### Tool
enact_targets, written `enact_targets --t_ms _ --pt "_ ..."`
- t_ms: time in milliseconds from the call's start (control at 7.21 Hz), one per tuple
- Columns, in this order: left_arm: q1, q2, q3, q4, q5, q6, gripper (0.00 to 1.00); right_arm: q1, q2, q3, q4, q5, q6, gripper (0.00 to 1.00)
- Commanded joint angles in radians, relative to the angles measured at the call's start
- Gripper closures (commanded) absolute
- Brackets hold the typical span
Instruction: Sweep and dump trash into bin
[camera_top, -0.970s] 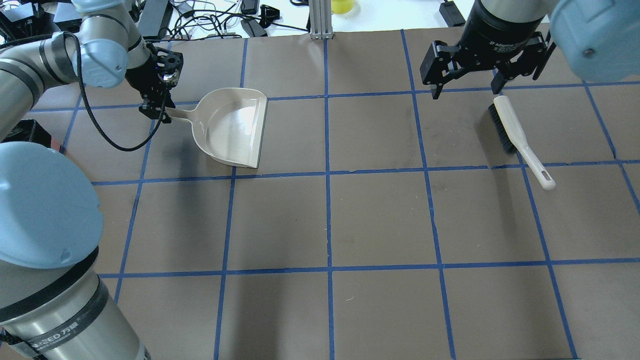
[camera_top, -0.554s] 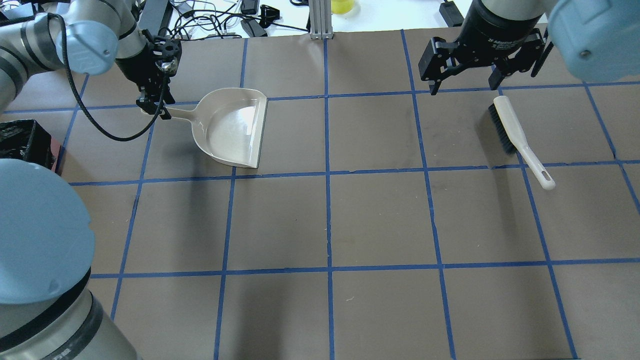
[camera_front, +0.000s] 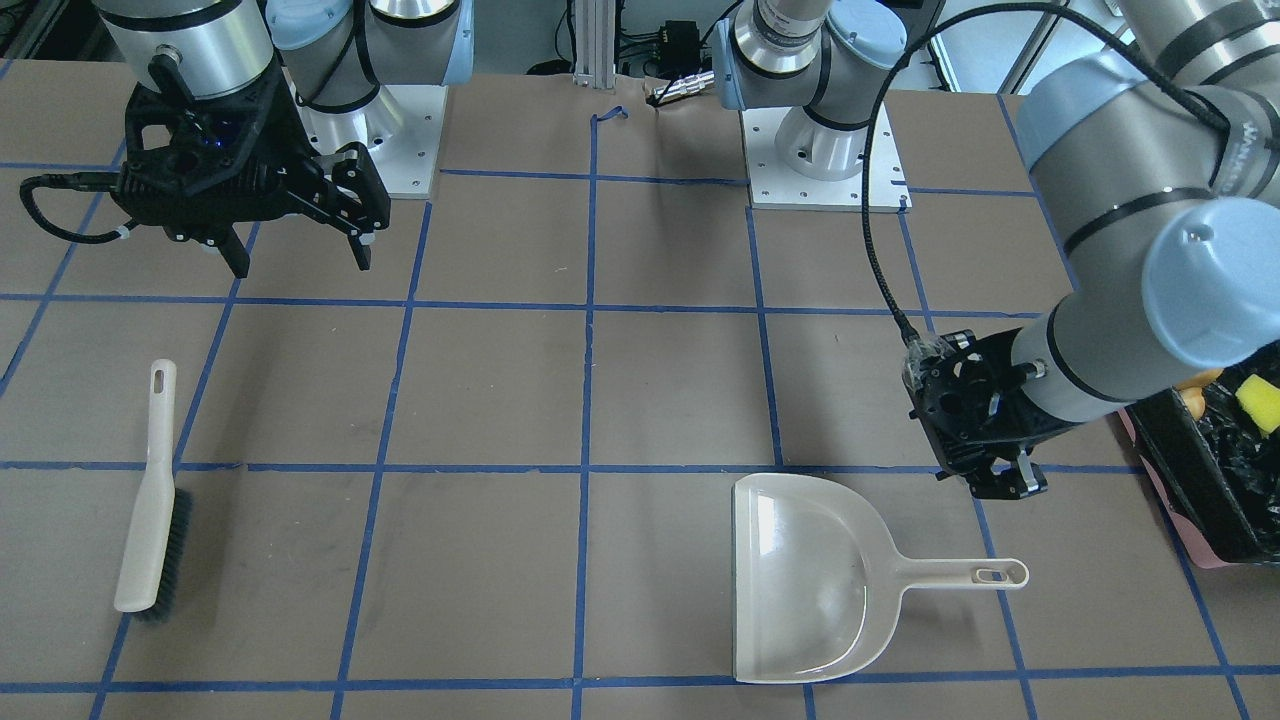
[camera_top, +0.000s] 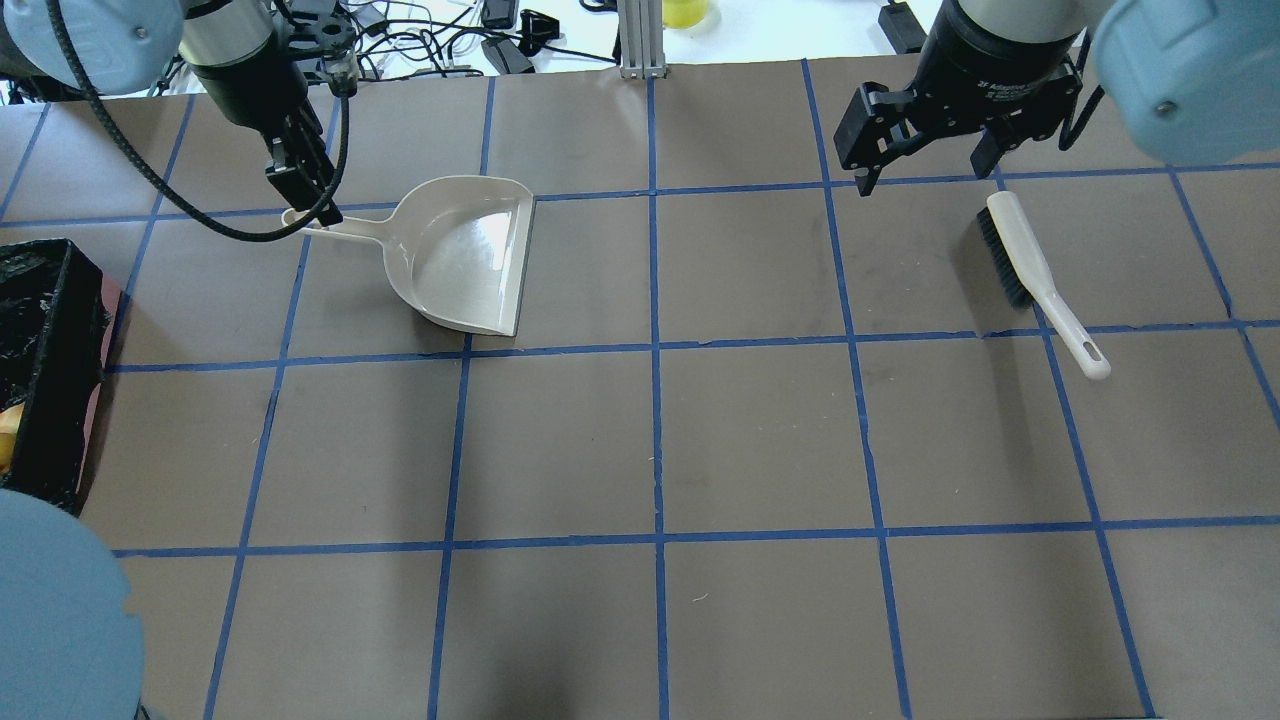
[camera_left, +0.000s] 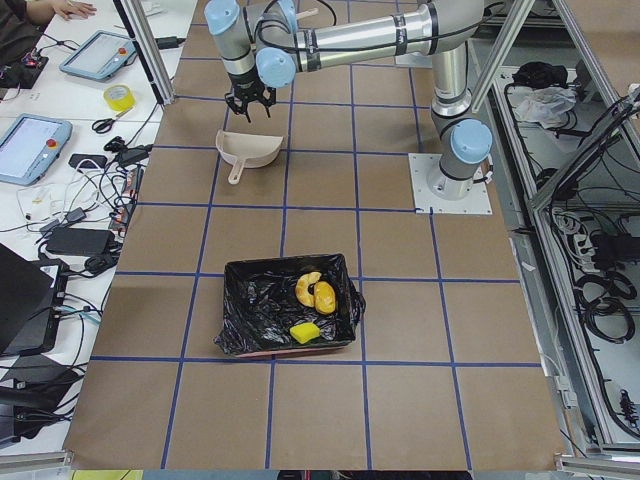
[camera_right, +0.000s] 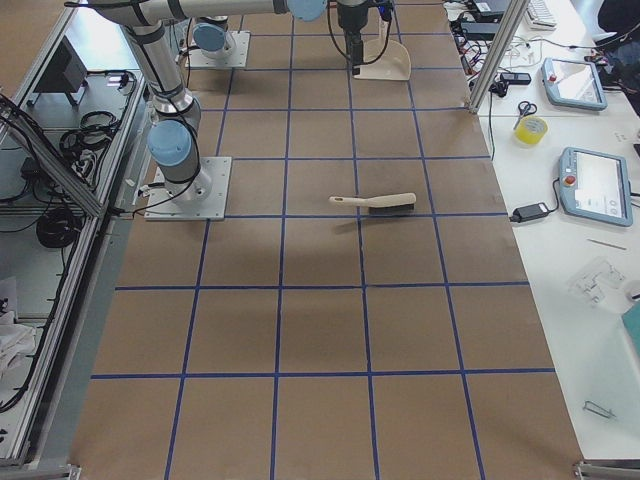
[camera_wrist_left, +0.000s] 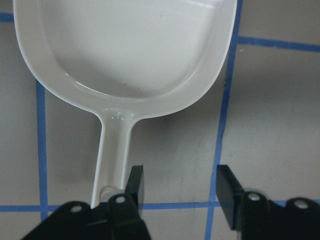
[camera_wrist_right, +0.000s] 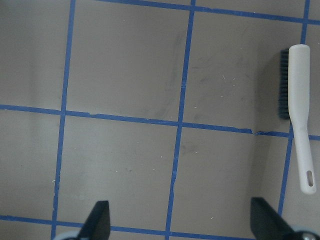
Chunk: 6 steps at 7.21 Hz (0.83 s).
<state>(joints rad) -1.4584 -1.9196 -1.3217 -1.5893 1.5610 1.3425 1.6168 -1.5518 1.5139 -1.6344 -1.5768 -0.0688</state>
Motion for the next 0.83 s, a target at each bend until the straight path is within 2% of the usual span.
enact_targets --t_ms 0,277,416,693 --pt "-0.046 0.072 -0.013 -0.008 -0.004 -0.325 0.35 0.0 -0.001 0.0 -0.002 0.0 0.0 0.0" --pt "-0.126 0.118 -0.017 -0.003 0.013 -0.762 0.26 0.0 0.001 0.0 0.002 0.0 0.0 0.0" --pt "-0.138 0.132 -0.017 0.006 0.019 -0.902 0.25 0.0 0.001 0.0 0.004 0.0 0.0 0.0" --pt "-0.142 0.169 -0.019 0.02 0.017 -1.099 0.13 0.0 0.001 0.0 0.004 0.0 0.001 0.0"
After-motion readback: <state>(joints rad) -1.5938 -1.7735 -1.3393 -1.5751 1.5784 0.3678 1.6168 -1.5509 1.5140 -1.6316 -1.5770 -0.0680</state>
